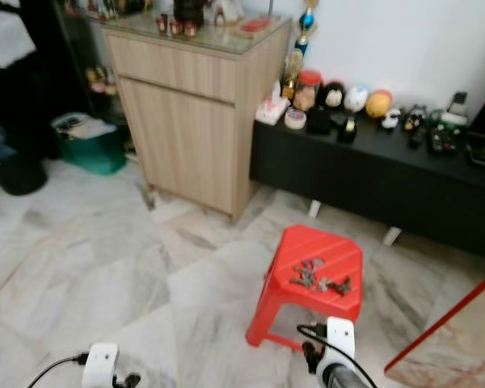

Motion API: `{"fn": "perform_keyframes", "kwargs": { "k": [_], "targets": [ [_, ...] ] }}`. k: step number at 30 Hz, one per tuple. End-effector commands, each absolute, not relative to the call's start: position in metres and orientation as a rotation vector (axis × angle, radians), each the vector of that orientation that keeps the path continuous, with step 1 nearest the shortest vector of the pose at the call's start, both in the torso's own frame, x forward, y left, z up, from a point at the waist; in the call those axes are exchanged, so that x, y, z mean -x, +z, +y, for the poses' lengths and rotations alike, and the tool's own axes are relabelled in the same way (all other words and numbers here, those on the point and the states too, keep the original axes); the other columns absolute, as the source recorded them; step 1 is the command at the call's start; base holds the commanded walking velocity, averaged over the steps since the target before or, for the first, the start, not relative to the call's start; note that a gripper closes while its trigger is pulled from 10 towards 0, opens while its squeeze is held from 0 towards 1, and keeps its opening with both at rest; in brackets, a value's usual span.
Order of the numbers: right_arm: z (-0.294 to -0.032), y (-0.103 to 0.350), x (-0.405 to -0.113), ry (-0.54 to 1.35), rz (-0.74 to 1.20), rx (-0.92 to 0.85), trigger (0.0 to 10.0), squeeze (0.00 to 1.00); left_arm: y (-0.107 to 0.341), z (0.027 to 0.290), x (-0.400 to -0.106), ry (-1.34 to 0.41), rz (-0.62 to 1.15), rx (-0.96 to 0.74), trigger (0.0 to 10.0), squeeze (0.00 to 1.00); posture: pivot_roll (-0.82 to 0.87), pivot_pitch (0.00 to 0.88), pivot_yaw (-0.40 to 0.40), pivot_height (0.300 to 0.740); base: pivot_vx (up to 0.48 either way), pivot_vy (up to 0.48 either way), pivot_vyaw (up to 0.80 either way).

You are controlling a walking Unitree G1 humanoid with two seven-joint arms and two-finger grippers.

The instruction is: Hang keys on a hook

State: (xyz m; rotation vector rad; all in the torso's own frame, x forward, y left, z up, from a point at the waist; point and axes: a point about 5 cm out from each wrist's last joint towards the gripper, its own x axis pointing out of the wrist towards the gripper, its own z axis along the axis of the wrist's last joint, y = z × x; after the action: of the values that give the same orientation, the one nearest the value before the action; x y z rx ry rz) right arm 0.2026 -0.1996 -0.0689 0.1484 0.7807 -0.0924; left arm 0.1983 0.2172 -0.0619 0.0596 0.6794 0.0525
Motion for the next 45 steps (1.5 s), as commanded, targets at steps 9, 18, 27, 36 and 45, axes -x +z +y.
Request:
{"fn": "perform_keyframes", "kwargs": {
  "k": [9,18,27,36,45],
  "targets": [
    [-0.216,-0.06,-0.197,-0.084,0.608,-0.067,10.0,0.0,-0.005,0.212,-0.22,0.057,0.182,-0.098,10.0,0.0,0.1,0.0,-0.104,0.74,0.0,0.0,0.0],
    [-0.215,-0.01,-0.207,-0.025,0.226,0.029,10.0,0.0,0.023,0.187,-0.207,-0.087,0.055,-0.101,10.0,0.0,0.08,0.0,-0.067,0.74,0.0,0.0,0.0],
    [-0.216,-0.014,-0.164,-0.143,0.259,-0.002,10.0,0.0,0.023,0.199,-0.197,-0.105,0.134,-0.109,10.0,0.0,0.06,0.0,-0.009,0.74,0.0,0.0,0.0],
    [-0.196,-0.005,-0.208,-0.11,0.238,-0.06,10.0,0.0,0.038,0.2,-0.222,0.012,0.087,-0.043,10.0,0.0,0.08,0.0,-0.004,0.74,0.0,0.0,0.0],
    [-0.197,0.002,-0.231,-0.154,0.224,-0.094,10.0,0.0,0.044,0.184,-0.237,-0.064,0.091,-0.048,10.0,0.0,0.05,0.0,0.041,0.74,0.0,0.0,0.0]
  ]
}}
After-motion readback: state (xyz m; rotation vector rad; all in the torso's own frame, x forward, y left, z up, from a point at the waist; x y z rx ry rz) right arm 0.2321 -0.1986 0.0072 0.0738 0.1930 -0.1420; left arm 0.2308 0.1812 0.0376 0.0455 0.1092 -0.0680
